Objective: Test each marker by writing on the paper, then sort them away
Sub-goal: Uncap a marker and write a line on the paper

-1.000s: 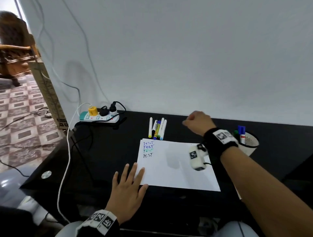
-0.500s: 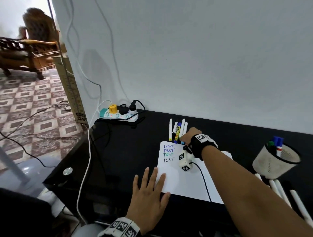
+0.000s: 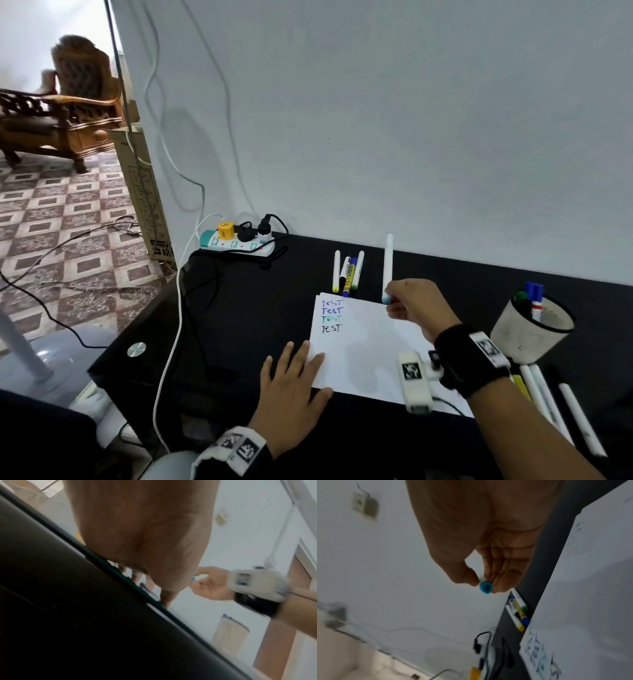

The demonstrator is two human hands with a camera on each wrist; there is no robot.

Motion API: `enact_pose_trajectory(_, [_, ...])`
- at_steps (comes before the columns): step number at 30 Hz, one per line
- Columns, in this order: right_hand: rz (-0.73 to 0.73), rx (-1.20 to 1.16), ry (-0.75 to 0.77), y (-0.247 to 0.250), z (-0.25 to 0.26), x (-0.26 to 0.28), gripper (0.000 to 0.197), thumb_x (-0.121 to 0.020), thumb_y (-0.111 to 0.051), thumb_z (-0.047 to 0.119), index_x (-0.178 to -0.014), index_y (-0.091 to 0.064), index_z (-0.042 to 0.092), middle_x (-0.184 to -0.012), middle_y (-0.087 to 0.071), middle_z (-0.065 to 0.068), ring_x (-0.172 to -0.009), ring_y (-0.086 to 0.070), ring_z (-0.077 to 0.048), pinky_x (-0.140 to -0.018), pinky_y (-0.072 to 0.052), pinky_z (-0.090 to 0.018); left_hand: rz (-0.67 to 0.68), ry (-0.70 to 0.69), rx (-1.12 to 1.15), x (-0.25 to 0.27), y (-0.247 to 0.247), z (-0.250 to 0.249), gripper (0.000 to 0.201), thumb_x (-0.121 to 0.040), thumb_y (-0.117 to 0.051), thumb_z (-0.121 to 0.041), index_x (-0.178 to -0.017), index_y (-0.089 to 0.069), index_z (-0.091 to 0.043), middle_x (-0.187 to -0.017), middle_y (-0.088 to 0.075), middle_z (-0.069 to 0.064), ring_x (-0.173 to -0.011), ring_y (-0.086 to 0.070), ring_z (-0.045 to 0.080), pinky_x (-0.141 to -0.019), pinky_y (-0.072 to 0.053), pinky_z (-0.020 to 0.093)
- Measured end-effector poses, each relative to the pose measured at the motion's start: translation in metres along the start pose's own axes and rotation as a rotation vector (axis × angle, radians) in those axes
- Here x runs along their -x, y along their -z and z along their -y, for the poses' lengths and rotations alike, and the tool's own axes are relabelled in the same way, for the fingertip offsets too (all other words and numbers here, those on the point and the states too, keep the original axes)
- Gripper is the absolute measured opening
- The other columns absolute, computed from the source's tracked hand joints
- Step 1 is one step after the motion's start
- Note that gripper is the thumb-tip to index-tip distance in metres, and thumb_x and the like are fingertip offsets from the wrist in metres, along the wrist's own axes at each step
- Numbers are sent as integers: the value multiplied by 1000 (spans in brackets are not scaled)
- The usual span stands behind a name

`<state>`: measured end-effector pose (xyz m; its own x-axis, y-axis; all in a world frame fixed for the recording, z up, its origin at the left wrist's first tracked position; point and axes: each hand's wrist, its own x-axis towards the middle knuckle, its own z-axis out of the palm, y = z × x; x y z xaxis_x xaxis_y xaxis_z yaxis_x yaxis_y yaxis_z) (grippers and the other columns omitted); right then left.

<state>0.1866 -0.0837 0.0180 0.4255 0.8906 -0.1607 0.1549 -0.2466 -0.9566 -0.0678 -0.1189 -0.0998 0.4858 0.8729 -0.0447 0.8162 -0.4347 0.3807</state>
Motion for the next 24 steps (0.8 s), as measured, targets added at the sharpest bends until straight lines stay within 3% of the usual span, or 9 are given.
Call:
enact_pose_trajectory(2, [99, -14, 73, 11, 4, 43, 13, -91, -62, 3, -82, -69, -2, -75, -68, -13, -62, -62, -20, -62, -56, -30, -42, 38, 193, 1, 19, -7, 59, -93, -32, -59, -149, -27, -40, -162, -14, -12, -151, 3, 12, -121, 4, 45])
enact_pose_trajectory(4, [168, 28, 127, 20, 5, 79, 12, -93, -61, 2, -88, -69, -5, -75, -68, -10, -65, -63, -19, -64, -56, -31, -238, 26, 367, 4, 43, -19, 48, -97, -51, -40, -143, -37, -38, -152, -33, -15, -148, -17, 11, -119, -12, 42])
enact_pose_trajectory(6, [212, 102, 167, 25, 6, 105, 11, -91, -61, 1, -92, -71, -3, -74, -68, -7, -65, -62, -17, -65, -56, -30, -389, -45, 494, 6, 70, -32, 57, -94, -60, -30, -144, -34, -36, -143, -34, -21, -139, -30, 4, -115, -23, 34])
enact_pose_trajectory(8, [247, 180, 205, 30, 7, 124, 10, -90, -64, 2, -92, -74, 3, -72, -67, -4, -64, -63, -13, -65, -56, -29, -439, -160, 502, 10, 94, -46, 75, -89, -69, -26, -150, -25, -36, -144, -30, -22, -133, -35, -2, -110, -32, 26])
enact_pose_trajectory(11, [292, 311, 247, 39, 12, 145, 12, -89, -67, 9, -90, -77, 15, -68, -66, 3, -61, -61, -9, -64, -54, -27, -372, -241, 397, 19, 115, -59, 80, -87, -72, -24, -148, -24, -41, -132, -42, -23, -111, -52, -4, -90, -44, 15])
enact_pose_trajectory(14, [279, 301, 293, 49, 19, 156, 21, -92, -63, 10, -83, -79, 20, -66, -63, 3, -60, -57, -9, -62, -51, -27, -272, -241, 284, 32, 126, -62, 31, -92, -65, -24, -120, -56, -36, -95, -62, -14, -81, -60, 7, -73, -51, 27])
enact_pose_trajectory(16, [223, 88, 306, 51, 20, 158, 26, -95, -60, 6, -83, -80, 16, -65, -60, -3, -60, -55, -13, -59, -49, -27, -204, -227, 305, 44, 128, -65, 7, -93, -63, -26, -95, -63, -33, -76, -60, -7, -68, -58, 8, -64, -48, 25])
enact_pose_trajectory(20, [199, -214, 322, 28, 19, 168, 11, -95, -66, 4, -90, -76, 5, -63, -56, -6, -58, -51, -17, -56, -45, -26, -164, -213, 469, 62, 127, -89, 2, -90, -67, -27, -89, -67, -29, -63, -62, 4, -49, -52, 4, -52, -40, 14])
enact_pose_trajectory(24, [249, -171, 366, 6, 11, 177, 14, -99, -66, 18, -92, -75, 10, -68, -64, -8, -61, -57, -18, -58, -48, -31, -150, -243, 495, 70, 126, -100, 11, -95, -61, -30, -84, -63, -28, -62, -65, -6, -50, -54, 7, -52, -44, 19])
